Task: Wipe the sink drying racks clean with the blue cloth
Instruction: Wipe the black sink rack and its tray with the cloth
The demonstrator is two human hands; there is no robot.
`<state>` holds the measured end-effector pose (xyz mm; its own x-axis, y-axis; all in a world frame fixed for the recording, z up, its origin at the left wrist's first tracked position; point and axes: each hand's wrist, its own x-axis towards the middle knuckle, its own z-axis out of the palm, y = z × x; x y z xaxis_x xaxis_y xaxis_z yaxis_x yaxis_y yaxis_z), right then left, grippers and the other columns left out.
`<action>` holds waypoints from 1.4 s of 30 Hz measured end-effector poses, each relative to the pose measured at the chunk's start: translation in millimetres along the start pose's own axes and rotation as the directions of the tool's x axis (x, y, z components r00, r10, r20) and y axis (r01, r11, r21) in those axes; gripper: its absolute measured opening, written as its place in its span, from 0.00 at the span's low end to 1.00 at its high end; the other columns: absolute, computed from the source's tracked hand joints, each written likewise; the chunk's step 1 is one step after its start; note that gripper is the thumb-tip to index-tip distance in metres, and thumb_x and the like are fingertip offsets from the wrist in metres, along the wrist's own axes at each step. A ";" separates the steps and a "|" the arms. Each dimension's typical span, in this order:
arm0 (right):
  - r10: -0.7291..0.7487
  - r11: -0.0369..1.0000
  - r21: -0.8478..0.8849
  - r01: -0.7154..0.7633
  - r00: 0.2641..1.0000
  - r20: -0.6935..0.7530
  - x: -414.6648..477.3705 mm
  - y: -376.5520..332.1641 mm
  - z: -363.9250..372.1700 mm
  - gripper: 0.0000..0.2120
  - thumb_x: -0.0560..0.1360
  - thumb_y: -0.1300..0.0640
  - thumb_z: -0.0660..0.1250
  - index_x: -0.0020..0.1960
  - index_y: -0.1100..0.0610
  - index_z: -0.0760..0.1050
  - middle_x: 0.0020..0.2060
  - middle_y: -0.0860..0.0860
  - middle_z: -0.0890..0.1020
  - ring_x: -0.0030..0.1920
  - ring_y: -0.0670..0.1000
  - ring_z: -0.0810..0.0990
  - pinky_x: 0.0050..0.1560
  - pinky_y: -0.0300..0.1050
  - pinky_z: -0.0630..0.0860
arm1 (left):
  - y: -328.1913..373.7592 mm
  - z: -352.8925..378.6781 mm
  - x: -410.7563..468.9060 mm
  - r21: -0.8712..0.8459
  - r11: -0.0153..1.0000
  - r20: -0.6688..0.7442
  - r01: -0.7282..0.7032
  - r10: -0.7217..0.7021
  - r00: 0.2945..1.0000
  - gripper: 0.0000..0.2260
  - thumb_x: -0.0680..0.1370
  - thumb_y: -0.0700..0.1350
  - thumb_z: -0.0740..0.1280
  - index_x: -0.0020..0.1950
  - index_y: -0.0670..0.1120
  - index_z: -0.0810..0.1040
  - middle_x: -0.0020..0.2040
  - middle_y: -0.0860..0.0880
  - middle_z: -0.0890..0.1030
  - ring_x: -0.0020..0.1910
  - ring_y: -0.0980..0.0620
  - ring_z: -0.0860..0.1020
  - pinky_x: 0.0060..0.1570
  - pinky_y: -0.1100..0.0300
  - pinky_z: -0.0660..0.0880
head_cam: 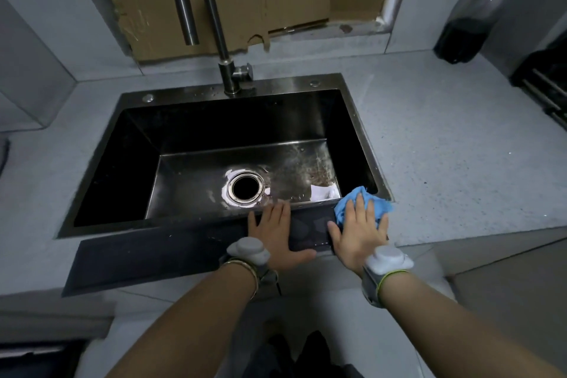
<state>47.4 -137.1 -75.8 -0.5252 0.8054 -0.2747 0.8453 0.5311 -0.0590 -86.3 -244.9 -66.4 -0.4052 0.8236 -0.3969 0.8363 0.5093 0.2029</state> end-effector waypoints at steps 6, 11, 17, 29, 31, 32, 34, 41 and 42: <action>-0.203 0.968 0.128 0.214 0.974 -0.098 -4.8 -22.9 12.8 0.32 0.77 0.44 0.38 0.75 0.57 0.54 0.76 0.54 0.53 0.76 0.53 0.49 0.73 0.50 0.48 | -0.8 21.4 3.8 0.026 0.999 -0.157 0.026 -0.021 0.987 0.56 0.55 0.76 0.39 0.78 0.47 0.45 0.78 0.51 0.44 0.76 0.52 0.44 0.72 0.43 0.39; -0.356 0.866 0.176 0.468 0.824 -0.441 8.0 2.5 13.7 0.12 0.67 0.56 0.60 0.43 0.56 0.80 0.43 0.54 0.82 0.43 0.60 0.81 0.39 0.52 0.77 | -4.8 27.9 7.4 0.073 0.997 -0.219 0.003 0.013 0.976 0.56 0.55 0.77 0.37 0.78 0.48 0.43 0.78 0.53 0.45 0.76 0.52 0.43 0.72 0.44 0.39; -0.016 0.995 0.079 0.059 0.887 -0.462 42.0 39.1 4.4 0.22 0.73 0.55 0.61 0.66 0.57 0.67 0.70 0.57 0.63 0.68 0.59 0.62 0.63 0.54 0.62 | -5.7 34.2 4.3 0.072 0.997 -0.338 -0.037 0.059 0.939 0.50 0.64 0.78 0.48 0.77 0.48 0.51 0.77 0.53 0.53 0.75 0.53 0.50 0.73 0.46 0.44; -0.364 0.854 0.226 0.468 0.850 -0.382 -9.8 -34.6 29.8 0.15 0.78 0.54 0.60 0.63 0.56 0.75 0.68 0.52 0.71 0.72 0.52 0.62 0.68 0.43 0.59 | -7.3 40.9 10.1 0.081 0.996 -0.360 -0.041 0.068 0.930 0.45 0.70 0.71 0.58 0.78 0.45 0.48 0.78 0.50 0.50 0.77 0.52 0.46 0.72 0.41 0.42; -0.293 0.898 0.199 0.391 0.872 -0.391 -10.3 -13.0 24.3 0.13 0.77 0.51 0.64 0.60 0.50 0.78 0.67 0.48 0.72 0.69 0.53 0.63 0.66 0.44 0.60 | -7.1 42.1 9.2 0.067 0.996 -0.344 -0.051 0.071 0.936 0.49 0.68 0.74 0.57 0.78 0.45 0.48 0.78 0.50 0.50 0.77 0.51 0.46 0.72 0.41 0.41; -0.209 0.943 0.157 0.292 0.892 -0.402 -8.0 -0.8 20.7 0.13 0.76 0.49 0.64 0.59 0.47 0.78 0.66 0.48 0.72 0.68 0.54 0.63 0.64 0.46 0.61 | -7.9 41.6 9.6 0.065 0.996 -0.338 -0.057 0.076 0.938 0.50 0.67 0.75 0.57 0.78 0.45 0.47 0.78 0.50 0.49 0.77 0.51 0.46 0.72 0.41 0.40; -0.032 0.989 0.115 0.090 0.901 -0.432 0.7 20.2 12.4 0.12 0.76 0.47 0.64 0.58 0.45 0.78 0.63 0.50 0.70 0.65 0.57 0.63 0.62 0.49 0.63 | -10.3 41.1 10.5 0.069 0.996 -0.337 -0.061 0.081 0.938 0.51 0.66 0.76 0.56 0.78 0.45 0.47 0.78 0.49 0.49 0.77 0.51 0.45 0.72 0.41 0.39; 0.063 0.969 0.239 0.060 0.878 -0.475 20.4 -36.0 11.7 0.13 0.77 0.54 0.60 0.57 0.57 0.78 0.57 0.59 0.76 0.58 0.61 0.73 0.55 0.47 0.70 | -8.2 39.1 11.7 0.078 0.996 -0.352 -0.032 0.058 0.934 0.52 0.66 0.76 0.57 0.78 0.44 0.47 0.78 0.49 0.50 0.77 0.50 0.46 0.71 0.40 0.41; -0.011 0.944 0.283 0.170 0.873 -0.487 17.2 -50.6 13.3 0.13 0.77 0.53 0.61 0.54 0.57 0.80 0.55 0.59 0.78 0.57 0.60 0.75 0.54 0.46 0.71 | -8.1 38.2 11.2 0.077 0.996 -0.358 -0.033 0.059 0.932 0.52 0.66 0.75 0.58 0.78 0.44 0.47 0.78 0.49 0.51 0.77 0.50 0.47 0.71 0.40 0.41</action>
<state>-3.1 -153.6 -90.3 -0.5158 0.8257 0.2282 0.7368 0.5635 -0.3737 -83.5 -249.4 -106.6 -0.4606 0.8868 -0.0373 0.8754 0.4608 0.1460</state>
